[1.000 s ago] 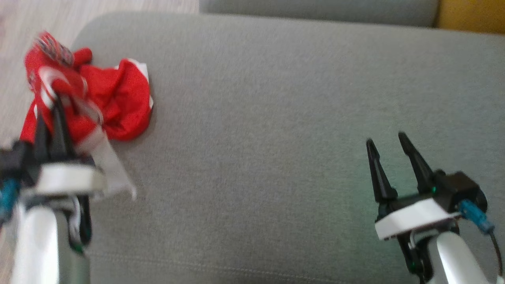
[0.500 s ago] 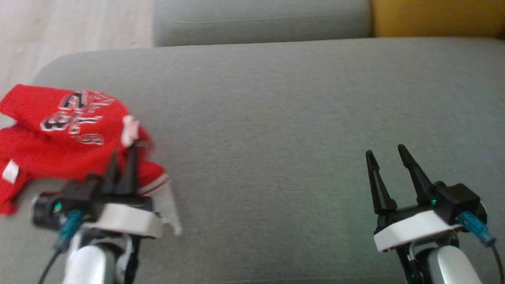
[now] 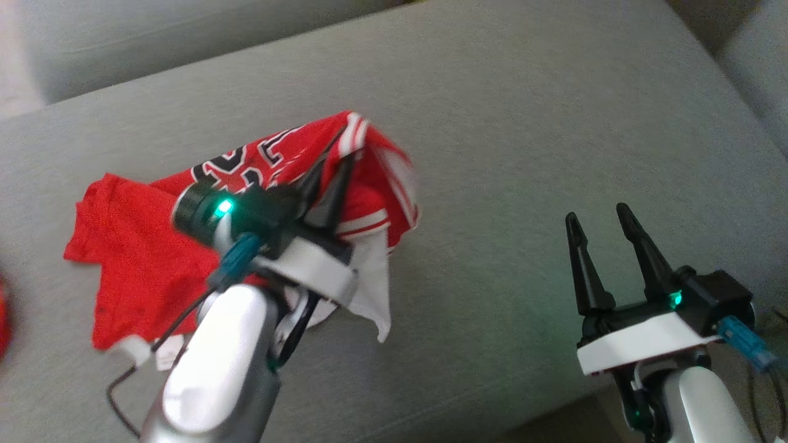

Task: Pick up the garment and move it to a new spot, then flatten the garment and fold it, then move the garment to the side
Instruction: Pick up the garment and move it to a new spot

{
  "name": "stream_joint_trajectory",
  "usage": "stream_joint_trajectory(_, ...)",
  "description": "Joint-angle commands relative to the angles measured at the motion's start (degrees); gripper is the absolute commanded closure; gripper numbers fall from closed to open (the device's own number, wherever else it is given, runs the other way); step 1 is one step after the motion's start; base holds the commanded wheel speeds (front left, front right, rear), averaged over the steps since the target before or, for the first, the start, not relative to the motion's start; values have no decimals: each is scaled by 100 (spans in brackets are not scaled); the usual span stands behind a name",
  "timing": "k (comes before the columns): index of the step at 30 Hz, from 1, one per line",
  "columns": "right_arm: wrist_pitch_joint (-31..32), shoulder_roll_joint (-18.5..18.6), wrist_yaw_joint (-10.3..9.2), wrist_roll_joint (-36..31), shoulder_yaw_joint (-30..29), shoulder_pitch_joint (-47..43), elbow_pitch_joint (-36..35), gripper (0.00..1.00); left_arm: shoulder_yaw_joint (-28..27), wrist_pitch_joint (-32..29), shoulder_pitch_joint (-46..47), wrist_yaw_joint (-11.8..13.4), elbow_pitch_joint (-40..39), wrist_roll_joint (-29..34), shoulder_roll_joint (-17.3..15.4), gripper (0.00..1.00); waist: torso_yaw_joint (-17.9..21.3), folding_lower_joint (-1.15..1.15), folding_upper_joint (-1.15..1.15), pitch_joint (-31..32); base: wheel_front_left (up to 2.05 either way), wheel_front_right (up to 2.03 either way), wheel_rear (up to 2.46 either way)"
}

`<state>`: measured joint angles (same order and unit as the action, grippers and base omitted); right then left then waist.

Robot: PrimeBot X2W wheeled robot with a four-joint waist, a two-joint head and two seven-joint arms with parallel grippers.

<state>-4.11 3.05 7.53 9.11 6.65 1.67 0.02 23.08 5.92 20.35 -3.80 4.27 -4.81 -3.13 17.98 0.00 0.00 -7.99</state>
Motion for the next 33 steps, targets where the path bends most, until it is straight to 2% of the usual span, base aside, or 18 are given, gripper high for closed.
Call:
stream_joint_trajectory(1,-82,-7,-4,61,142,219,-158,0,-46,60,482,3,-125,-43,15,100,672,0,0,-394,0,0,0)
stream_joint_trajectory(7,-256,-14,-4,255,186,277,-38,0,416,-24,1103,46,506,-242,22,100,1044,0,0,-766,0,0,0)
stream_joint_trajectory(8,-338,-15,-4,363,238,316,34,0,537,-213,1271,45,956,-290,23,100,1123,0,0,-913,0,0,0)
stream_joint_trajectory(13,-546,-16,-4,556,366,474,250,0,735,-426,1590,10,1911,-470,24,100,1168,0,0,-1168,0,0,0)
stream_joint_trajectory(14,-574,-16,-4,573,377,504,297,0,766,-400,1638,28,2036,-496,24,89,1148,0,0,-1183,0,0,0)
stream_joint_trajectory(15,-574,-16,-4,573,377,504,297,0,766,-400,1638,28,2036,-496,24,89,1148,0,0,-1183,0,0,0)
stream_joint_trajectory(16,-618,-16,-4,588,382,555,384,0,847,-298,1711,66,2217,-559,24,0,1083,0,0,-1193,0,0,0)
stream_joint_trajectory(19,-643,-16,-4,576,379,599,460,0,951,-132,1768,104,2309,-624,24,0,976,0,0,-1163,0,0,0)
stream_joint_trajectory(25,-601,-16,-4,390,273,645,520,0,1152,487,1724,301,2204,-851,24,0,471,0,0,-905,0,0,0)
stream_joint_trajectory(29,-503,-17,-4,235,156,615,457,0,964,750,1471,560,1938,-917,-28,0,51,0,0,-675,0,0,0)
stream_joint_trajectory(33,-370,-17,-4,82,30,532,365,0,642,857,1057,878,1508,-986,-237,0,-393,0,0,-488,0,0,0)
